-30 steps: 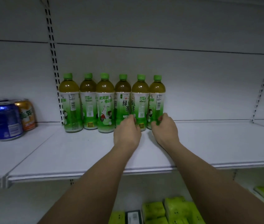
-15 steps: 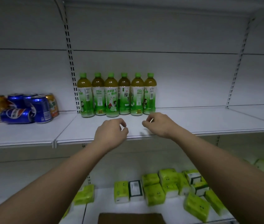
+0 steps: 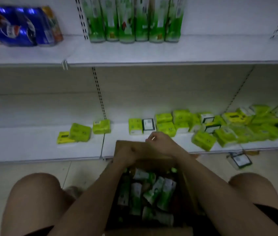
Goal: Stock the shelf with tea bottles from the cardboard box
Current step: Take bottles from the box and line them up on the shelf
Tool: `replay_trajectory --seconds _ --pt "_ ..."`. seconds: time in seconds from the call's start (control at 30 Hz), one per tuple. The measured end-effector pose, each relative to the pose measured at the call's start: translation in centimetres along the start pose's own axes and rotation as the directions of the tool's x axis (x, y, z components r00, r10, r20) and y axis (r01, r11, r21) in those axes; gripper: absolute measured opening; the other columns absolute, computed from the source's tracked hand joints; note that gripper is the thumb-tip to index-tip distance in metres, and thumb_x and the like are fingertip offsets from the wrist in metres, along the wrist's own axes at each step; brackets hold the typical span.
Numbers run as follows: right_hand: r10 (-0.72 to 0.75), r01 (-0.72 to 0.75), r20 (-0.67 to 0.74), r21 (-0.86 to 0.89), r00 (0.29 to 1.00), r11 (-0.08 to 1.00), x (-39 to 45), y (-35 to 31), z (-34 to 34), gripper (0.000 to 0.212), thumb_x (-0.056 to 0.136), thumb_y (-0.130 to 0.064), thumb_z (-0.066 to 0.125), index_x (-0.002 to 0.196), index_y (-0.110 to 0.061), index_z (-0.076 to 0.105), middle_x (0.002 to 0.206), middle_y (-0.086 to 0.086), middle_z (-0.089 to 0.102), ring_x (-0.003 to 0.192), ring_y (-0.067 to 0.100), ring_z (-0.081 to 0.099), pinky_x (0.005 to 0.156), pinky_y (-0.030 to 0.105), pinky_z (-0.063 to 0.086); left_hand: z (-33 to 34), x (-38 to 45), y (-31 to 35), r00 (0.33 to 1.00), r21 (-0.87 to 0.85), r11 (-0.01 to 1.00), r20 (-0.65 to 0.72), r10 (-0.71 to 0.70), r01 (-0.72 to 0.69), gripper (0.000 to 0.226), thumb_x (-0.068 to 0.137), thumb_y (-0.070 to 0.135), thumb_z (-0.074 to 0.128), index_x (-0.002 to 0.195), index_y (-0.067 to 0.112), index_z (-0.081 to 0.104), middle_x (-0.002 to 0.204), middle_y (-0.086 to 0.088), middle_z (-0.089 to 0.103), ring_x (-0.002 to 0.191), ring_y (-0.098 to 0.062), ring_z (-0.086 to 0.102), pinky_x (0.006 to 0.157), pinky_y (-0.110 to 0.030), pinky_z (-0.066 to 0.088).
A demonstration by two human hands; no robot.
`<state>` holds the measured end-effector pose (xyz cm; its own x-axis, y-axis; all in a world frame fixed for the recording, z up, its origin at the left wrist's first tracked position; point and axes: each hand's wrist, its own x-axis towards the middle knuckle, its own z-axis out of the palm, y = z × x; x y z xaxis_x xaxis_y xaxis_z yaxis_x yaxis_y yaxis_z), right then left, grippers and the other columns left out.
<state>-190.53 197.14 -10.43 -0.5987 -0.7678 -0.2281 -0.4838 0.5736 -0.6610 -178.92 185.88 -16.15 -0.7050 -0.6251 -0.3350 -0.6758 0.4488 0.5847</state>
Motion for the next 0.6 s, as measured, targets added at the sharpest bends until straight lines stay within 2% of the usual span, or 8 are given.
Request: replay_trajectory --seconds 0.1,0.17,0.23,0.3,0.33,0.4,0.5,0.6 --pt "0.156 -0.164 0.195 0.029 0.968 0.986 -1.1 5.9 6.0 0.026 0.094 -0.03 0.05 0.075 -0.015 0.059 0.078 0.004 0.059 0.079 0.021 0.057 0.067 0.031 0.037 5.6 -2.3 -5.3 0.977 -0.098 0.977 0.112 -0.179 0.191 0.028 0.094 0.031 0.043 0.085 0.011 0.06 0.083 -0.005 0.06 0.073 -0.02 0.056 0.066 -0.028 0.043" --pt "0.281 -0.294 0.254 0.012 0.925 0.956 -1.5 9.9 8.9 0.031 0.092 -0.032 0.051 0.069 -0.011 0.054 0.068 0.004 0.053 0.064 0.018 0.05 0.062 0.033 0.039 8.2 -3.5 -8.5 0.943 -0.13 0.939 0.143 -0.301 0.319 0.017 0.096 0.025 0.043 0.088 0.015 0.055 0.078 -0.003 0.056 0.066 -0.017 0.052 0.059 -0.027 0.04" --pt "0.359 -0.367 0.322 -0.041 0.876 0.93 -1.5 13.7 11.5 0.034 0.094 -0.033 0.048 0.088 -0.004 0.063 0.085 0.018 0.063 0.067 0.021 0.052 0.065 0.04 0.046 10.8 -4.1 -11.7 0.911 -0.141 0.904 0.151 -0.384 0.404 0.017 0.097 0.025 0.046 0.105 0.013 0.056 0.089 -0.004 0.059 0.075 -0.018 0.055 0.064 -0.029 0.044" --pt "0.402 -0.396 0.377 -0.095 0.835 0.913 -1.8 16.0 13.2 0.034 0.098 -0.031 0.042 0.112 -0.008 0.063 0.105 0.02 0.064 0.08 0.026 0.057 0.076 0.04 0.048 12.9 -4.5 -13.4 0.887 -0.14 0.88 0.162 -0.431 0.453 0.024 0.098 0.025 0.046 0.115 0.009 0.054 0.09 -0.004 0.058 0.078 -0.021 0.055 0.066 -0.03 0.044" --pt "0.407 -0.391 0.4 -0.125 0.821 0.912 -1.7 16.7 13.9 0.033 0.1 -0.029 0.04 0.116 -0.009 0.061 0.105 0.017 0.062 0.082 0.025 0.056 0.078 0.039 0.048 13.8 -4.2 -13.8 0.882 -0.14 0.876 0.178 -0.436 0.461 0.025 0.099 0.024 0.045 0.117 0.009 0.053 0.086 -0.002 0.056 0.078 -0.021 0.054 0.065 -0.029 0.043" --pt "0.41 -0.385 0.423 -0.148 0.808 0.911 -1.1 17.8 14.9 0.033 0.1 -0.028 0.039 0.12 -0.01 0.059 0.106 0.013 0.061 0.088 0.025 0.056 0.083 0.037 0.048 15.2 -3.3 -14.0 0.881 -0.134 0.88 0.207 -0.426 0.457 0.027 0.098 0.022 0.045 0.122 0.01 0.05 0.085 -0.002 0.054 0.078 -0.022 0.053 0.061 -0.028 0.04" --pt "0.402 -0.383 0.408 -0.131 0.82 0.914 0.2 19.2 16.5 0.033 0.099 -0.025 0.043 0.123 -0.009 0.057 0.117 0.017 0.061 0.104 0.033 0.058 0.091 0.041 0.05 16.7 -1.5 -14.4 0.882 -0.148 0.878 0.212 -0.421 0.455 0.034 0.097 0.022 0.048 0.128 0.009 0.045 0.105 -0.011 0.059 0.09 -0.027 0.057 0.071 -0.03 0.044" --pt "0.422 -0.358 0.461 -0.224 0.781 0.907 0.0 20.5 19.1 0.023 0.095 -0.027 0.051 0.109 -0.012 0.06 0.11 0.013 0.063 0.095 0.029 0.059 0.088 0.044 0.053 18.1 -0.4 -15.4 0.862 -0.158 0.852 0.19 -0.469 0.498 0.037 0.096 0.022 0.05 0.128 0.005 0.046 0.118 -0.016 0.058 0.103 -0.033 0.058 0.08 -0.034 0.048"
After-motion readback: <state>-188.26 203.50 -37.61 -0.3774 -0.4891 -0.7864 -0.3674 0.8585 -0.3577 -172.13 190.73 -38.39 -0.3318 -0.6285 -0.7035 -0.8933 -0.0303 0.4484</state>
